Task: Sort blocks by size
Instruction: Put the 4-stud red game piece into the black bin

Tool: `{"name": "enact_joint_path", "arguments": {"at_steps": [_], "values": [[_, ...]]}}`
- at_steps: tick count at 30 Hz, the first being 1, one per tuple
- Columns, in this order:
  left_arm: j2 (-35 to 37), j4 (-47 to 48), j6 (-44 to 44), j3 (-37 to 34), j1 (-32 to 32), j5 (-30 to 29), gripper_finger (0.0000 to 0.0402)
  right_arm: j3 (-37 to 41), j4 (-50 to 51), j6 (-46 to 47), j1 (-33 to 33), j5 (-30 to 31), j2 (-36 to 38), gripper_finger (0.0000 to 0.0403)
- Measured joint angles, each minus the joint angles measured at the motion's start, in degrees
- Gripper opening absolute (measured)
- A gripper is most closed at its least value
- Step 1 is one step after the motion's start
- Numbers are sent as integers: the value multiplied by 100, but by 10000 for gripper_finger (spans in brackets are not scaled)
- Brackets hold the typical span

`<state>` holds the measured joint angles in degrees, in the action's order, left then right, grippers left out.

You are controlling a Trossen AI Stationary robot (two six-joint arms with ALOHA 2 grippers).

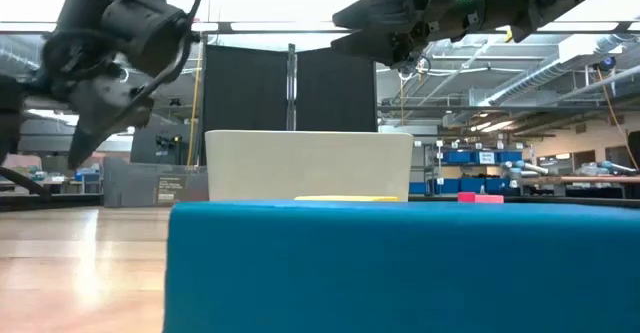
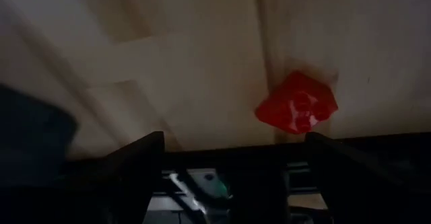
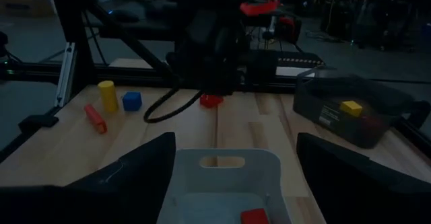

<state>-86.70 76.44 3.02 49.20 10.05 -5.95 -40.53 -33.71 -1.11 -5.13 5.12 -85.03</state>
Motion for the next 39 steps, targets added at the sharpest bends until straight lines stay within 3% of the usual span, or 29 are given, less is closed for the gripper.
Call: {"name": "enact_joint_path", "arguments": {"at_steps": [3, 19, 34, 39], "values": [[6, -121, 8, -342, 146, 290, 367, 0, 0, -4, -61, 85, 0, 320], [-121, -714, -44, -447, 694, 786, 353, 2, 0, -17, -94, 152, 4, 319], [-1726, -695, -44, -438, 698, 950, 350, 2, 10, -50, -264, 289, 4, 320], [-1836, -695, -58, -443, 698, 828, 311, 2, 19, -58, -262, 293, 4, 320]]}}
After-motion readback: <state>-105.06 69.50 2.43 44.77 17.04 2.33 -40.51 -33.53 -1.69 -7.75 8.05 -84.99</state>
